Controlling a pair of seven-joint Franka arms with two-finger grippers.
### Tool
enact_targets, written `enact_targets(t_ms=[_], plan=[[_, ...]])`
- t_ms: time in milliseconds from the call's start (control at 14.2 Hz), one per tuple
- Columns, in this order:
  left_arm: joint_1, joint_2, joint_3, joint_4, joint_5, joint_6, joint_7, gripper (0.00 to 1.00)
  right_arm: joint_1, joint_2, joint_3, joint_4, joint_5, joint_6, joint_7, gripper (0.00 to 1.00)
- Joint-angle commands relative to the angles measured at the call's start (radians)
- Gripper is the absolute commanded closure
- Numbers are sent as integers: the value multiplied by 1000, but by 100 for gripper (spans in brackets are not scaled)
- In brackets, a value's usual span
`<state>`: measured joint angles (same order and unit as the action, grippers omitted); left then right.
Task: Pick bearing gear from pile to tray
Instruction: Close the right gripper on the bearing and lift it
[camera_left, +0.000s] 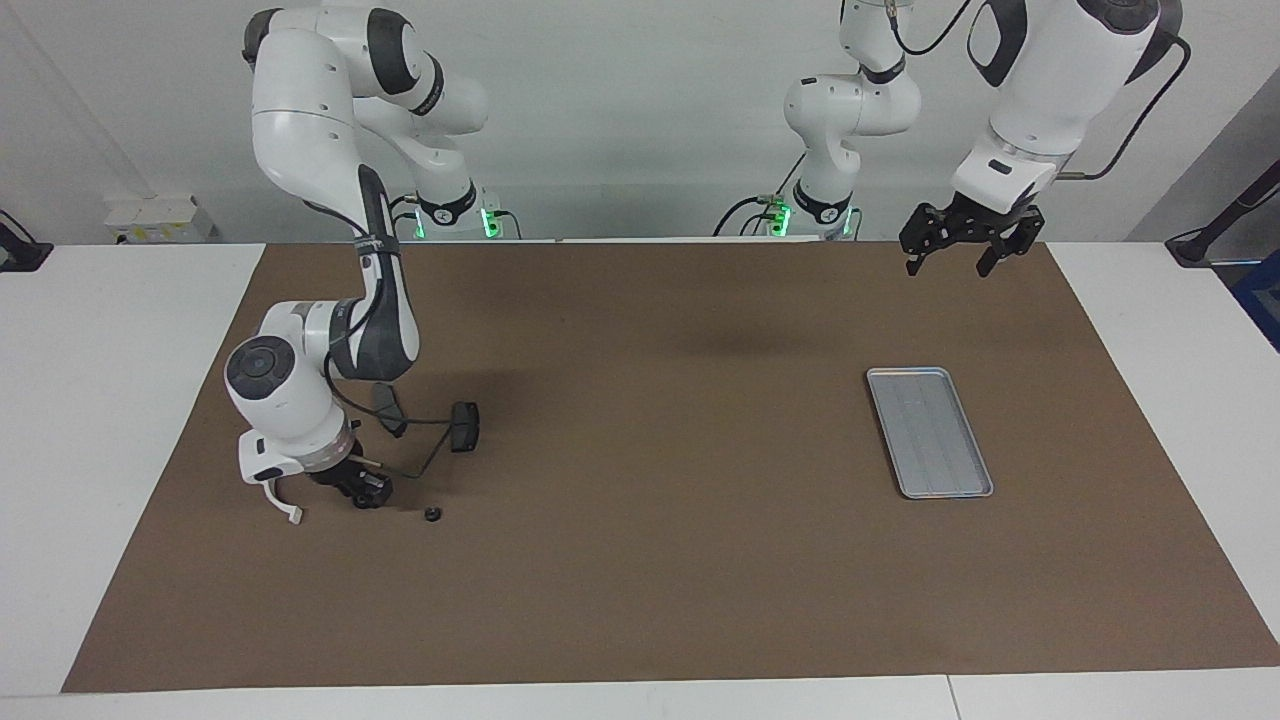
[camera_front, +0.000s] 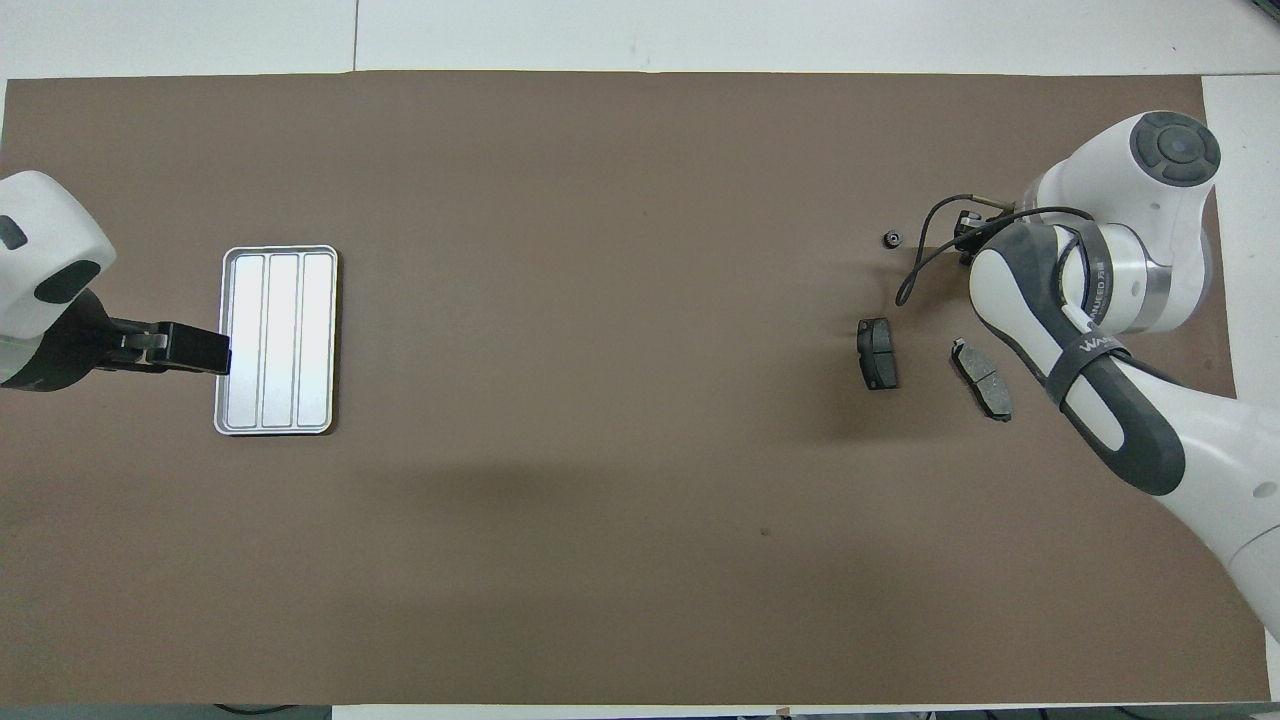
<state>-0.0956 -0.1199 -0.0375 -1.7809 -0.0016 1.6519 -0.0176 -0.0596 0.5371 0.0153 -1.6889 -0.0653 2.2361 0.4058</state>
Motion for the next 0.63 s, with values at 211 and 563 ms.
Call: enact_targets(t_ms=[211,563], plan=[[7,-37,-1,-41,-14,12,10,0,-16,-2,6,-20,-22,5,27,100],[7,-37,-1,-41,-14,14,10,0,-11,-8,5,17,-45,-35,16,100]])
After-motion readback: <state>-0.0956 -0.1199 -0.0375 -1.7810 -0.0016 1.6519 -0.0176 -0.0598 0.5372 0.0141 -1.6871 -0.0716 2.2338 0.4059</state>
